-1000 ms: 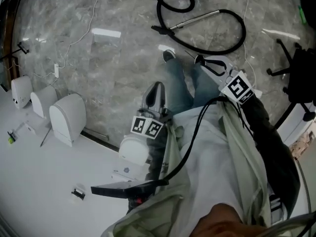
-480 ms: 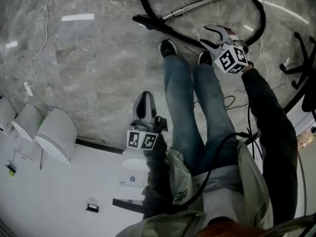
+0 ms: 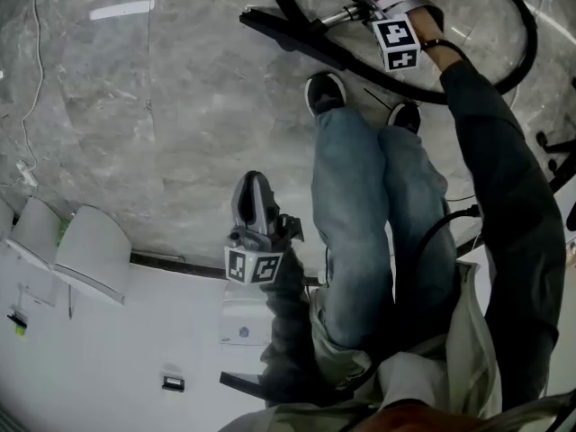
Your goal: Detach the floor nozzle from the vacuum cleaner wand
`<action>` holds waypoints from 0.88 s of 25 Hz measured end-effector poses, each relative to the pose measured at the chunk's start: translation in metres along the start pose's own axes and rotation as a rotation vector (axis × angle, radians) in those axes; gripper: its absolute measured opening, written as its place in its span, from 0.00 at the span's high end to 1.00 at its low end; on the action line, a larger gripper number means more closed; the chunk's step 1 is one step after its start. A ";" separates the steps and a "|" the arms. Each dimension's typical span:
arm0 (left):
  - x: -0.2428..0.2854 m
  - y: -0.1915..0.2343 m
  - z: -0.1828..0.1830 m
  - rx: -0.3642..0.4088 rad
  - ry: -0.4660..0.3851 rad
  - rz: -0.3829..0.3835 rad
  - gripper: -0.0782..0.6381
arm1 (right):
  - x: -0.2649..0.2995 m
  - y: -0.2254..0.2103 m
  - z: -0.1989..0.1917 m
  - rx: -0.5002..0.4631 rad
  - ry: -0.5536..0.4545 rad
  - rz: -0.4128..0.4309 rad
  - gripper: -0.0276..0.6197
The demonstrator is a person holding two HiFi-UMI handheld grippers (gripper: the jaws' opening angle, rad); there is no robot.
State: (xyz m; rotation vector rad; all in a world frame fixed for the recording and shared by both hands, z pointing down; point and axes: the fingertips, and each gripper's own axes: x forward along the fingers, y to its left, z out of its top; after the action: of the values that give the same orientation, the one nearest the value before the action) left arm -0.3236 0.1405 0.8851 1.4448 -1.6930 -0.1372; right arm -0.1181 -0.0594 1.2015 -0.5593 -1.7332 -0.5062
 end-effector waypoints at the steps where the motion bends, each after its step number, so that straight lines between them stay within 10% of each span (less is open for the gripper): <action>1: 0.004 0.007 -0.004 -0.007 0.001 0.002 0.84 | 0.013 0.007 -0.005 -0.030 0.031 0.036 0.55; 10: 0.077 0.005 -0.027 0.103 0.177 0.007 0.85 | 0.039 0.014 -0.011 -0.015 0.129 0.060 0.60; 17: 0.093 -0.021 -0.008 0.143 0.108 -0.091 0.84 | -0.053 0.020 0.025 -0.055 -0.011 -0.050 0.60; 22: 0.056 -0.081 0.005 0.110 0.121 -0.318 0.38 | -0.200 0.010 0.062 -0.012 -0.176 -0.057 0.60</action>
State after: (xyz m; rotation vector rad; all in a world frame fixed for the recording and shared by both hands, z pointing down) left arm -0.2627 0.0658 0.8647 1.7633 -1.3834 -0.1293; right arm -0.1203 -0.0347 0.9931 -0.5784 -1.9195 -0.5209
